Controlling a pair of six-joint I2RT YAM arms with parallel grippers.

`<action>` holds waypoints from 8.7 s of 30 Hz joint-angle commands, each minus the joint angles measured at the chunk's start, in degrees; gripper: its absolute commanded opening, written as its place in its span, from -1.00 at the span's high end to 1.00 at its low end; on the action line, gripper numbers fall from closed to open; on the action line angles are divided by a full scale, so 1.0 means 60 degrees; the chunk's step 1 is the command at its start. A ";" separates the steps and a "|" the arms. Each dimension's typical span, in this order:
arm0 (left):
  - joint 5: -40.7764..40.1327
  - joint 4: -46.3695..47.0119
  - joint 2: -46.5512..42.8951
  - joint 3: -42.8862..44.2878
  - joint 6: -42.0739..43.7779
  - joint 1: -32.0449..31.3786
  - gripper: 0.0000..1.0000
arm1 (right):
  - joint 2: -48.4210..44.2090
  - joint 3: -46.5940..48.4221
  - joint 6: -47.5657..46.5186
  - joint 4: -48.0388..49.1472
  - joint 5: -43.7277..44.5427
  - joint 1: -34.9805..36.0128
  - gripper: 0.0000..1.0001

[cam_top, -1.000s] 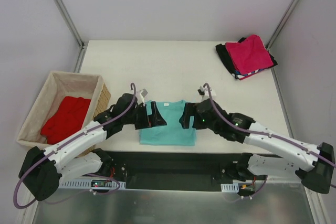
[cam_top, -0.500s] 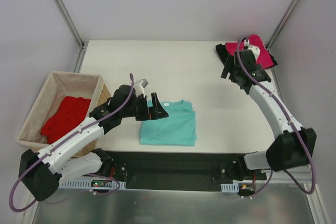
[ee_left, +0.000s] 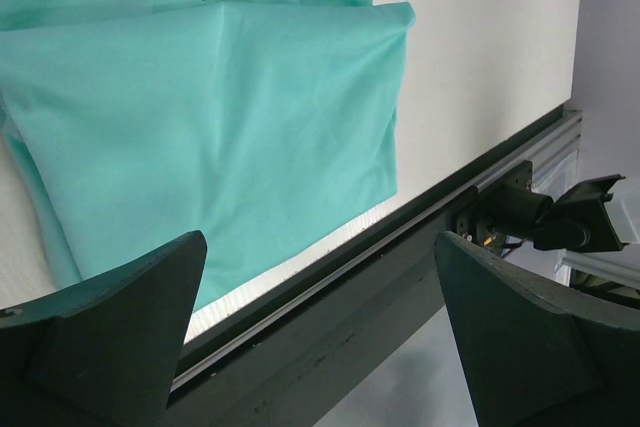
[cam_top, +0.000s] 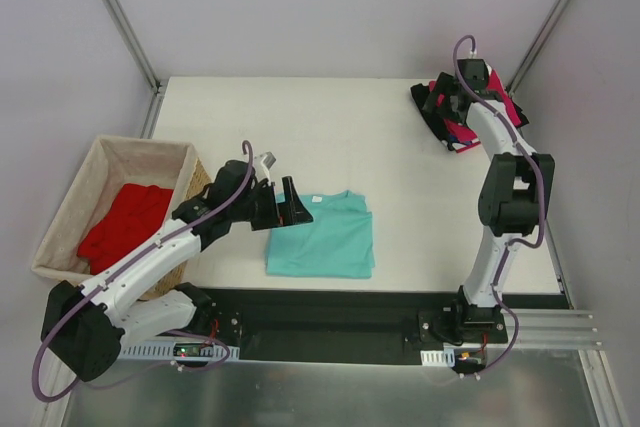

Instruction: Fold and stack the t-shirts

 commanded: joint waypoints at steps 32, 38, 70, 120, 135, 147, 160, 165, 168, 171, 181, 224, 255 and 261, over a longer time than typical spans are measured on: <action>0.1121 0.0106 0.1711 0.0349 0.0695 0.1225 -0.98 | 0.2935 0.1812 0.0773 0.1004 -0.2457 -0.1351 -0.88; 0.1194 0.0150 0.1770 0.0393 0.0709 0.1254 -0.98 | 0.2863 0.1461 0.1417 0.0726 -0.2911 -0.1336 -0.89; 0.1399 0.0224 -0.0148 -0.0603 0.0431 0.1268 -0.98 | -0.0667 -0.4339 0.3907 0.2248 -0.2458 0.1124 -0.88; 0.1004 -0.1137 -0.1936 -0.0969 0.0402 0.1269 -0.98 | -0.5367 -0.4648 0.1920 -0.0529 0.1789 0.5270 -0.90; 0.0901 -0.1769 -0.2668 -0.2331 -0.0593 0.1269 -0.98 | -0.8445 -0.7899 0.1813 -0.1516 0.1411 0.5358 -0.89; 0.0901 -0.1944 -0.3897 -0.3693 -0.1546 0.1269 -0.98 | -0.8358 -0.8031 0.1594 -0.1238 0.1161 0.5358 -0.89; 0.0594 -0.0935 -0.3577 -0.4703 -0.1781 0.1269 -0.93 | -0.8343 -0.8280 0.1535 -0.0959 0.1014 0.5358 -0.89; 0.0667 0.0512 -0.3007 -0.5100 -0.1824 0.1269 -0.93 | -0.8446 -0.8398 0.1447 -0.0959 0.0985 0.5373 -0.89; 0.0682 0.1246 -0.2655 -0.5276 -0.1839 0.1283 -0.93 | -0.8475 -0.8369 0.1403 -0.0988 0.0955 0.5358 -0.89; 0.0784 0.1570 -0.2348 -0.5393 -0.1912 0.1327 -0.93 | -0.8461 -0.8310 0.1374 -0.1003 0.0926 0.5358 -0.89; 0.0887 0.1674 -0.2419 -0.5657 -0.1883 0.1444 -0.57 | -0.8358 -0.8339 0.1403 -0.0916 0.0868 0.5358 -0.89; 0.1092 0.1674 -0.1702 -0.5437 -0.1415 0.1723 1.00 | -0.4814 -0.9789 0.2882 0.5396 -0.3805 0.4743 -0.87; 0.1121 0.1615 -0.1526 -0.5349 -0.1283 0.1928 1.00 | -0.5427 -1.0989 0.2722 0.5589 -0.4289 0.4670 -0.85; 0.1106 0.1600 -0.1482 -0.5261 -0.1253 0.1942 1.00 | -0.5341 -1.0933 0.2736 0.5647 -0.4318 0.4684 -0.85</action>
